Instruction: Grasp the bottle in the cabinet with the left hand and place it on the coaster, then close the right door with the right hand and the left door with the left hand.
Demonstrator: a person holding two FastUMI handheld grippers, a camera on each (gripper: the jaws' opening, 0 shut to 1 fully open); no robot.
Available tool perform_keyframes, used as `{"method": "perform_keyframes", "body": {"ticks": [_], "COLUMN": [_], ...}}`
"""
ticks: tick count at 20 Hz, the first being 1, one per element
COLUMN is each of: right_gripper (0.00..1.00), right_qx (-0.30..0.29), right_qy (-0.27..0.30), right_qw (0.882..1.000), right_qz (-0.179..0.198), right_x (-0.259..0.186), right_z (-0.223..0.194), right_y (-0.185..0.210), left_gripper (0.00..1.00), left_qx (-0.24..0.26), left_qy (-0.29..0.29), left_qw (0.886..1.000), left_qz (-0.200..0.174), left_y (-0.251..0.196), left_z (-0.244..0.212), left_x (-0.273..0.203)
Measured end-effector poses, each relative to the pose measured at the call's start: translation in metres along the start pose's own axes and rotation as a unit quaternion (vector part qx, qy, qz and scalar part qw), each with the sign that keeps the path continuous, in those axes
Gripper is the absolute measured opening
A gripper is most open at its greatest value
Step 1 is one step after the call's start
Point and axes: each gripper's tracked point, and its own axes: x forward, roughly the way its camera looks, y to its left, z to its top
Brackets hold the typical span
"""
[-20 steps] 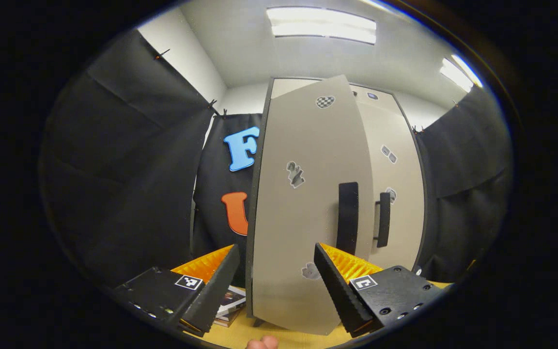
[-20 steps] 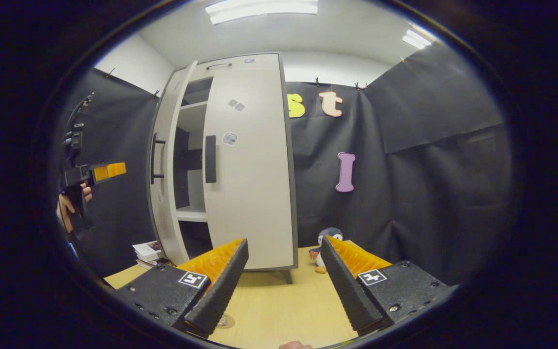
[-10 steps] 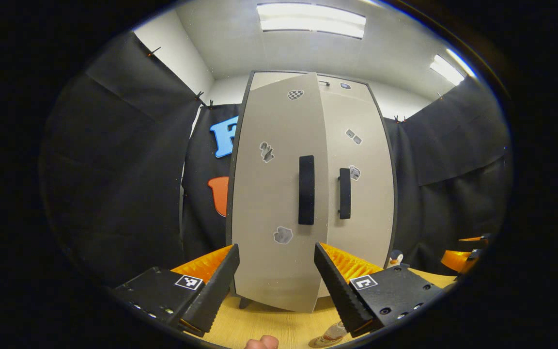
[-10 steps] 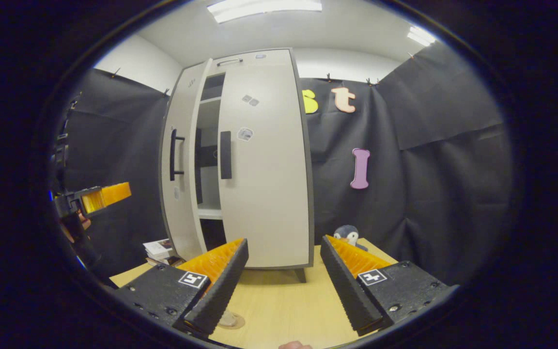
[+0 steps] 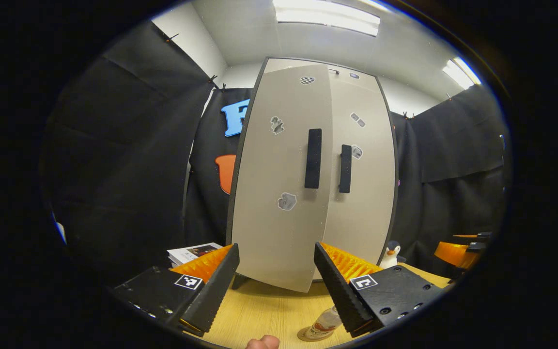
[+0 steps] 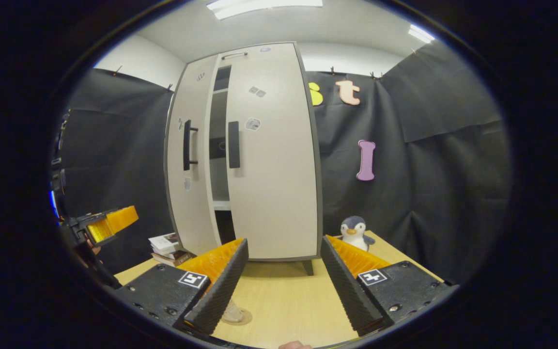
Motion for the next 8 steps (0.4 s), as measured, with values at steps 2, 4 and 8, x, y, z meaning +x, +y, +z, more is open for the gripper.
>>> {"method": "perform_keyframes", "body": {"ticks": [2, 4, 8], "right_gripper": [0.98, 0.98, 0.98], "right_qx": [-0.001, -0.002, 0.002], "right_qy": [0.0, 0.0, -0.014], "right_qw": [1.0, 1.0, 1.0], "right_qz": [-0.002, -0.003, -0.004], "right_x": [0.0, -0.002, -0.005], "right_z": [-0.001, -0.002, 0.004], "right_y": [-0.001, -0.001, -0.004], "left_gripper": [0.95, 0.99, 0.94], "left_qx": [0.021, 0.034, 0.027], "left_qy": [-0.007, -0.004, -0.001], "left_qw": [1.0, 0.999, 1.0], "left_qz": [0.016, 0.016, 0.003], "left_y": [0.007, 0.006, -0.006], "left_z": [-0.001, -0.008, -0.008], "left_x": [-0.001, -0.001, -0.005]}}
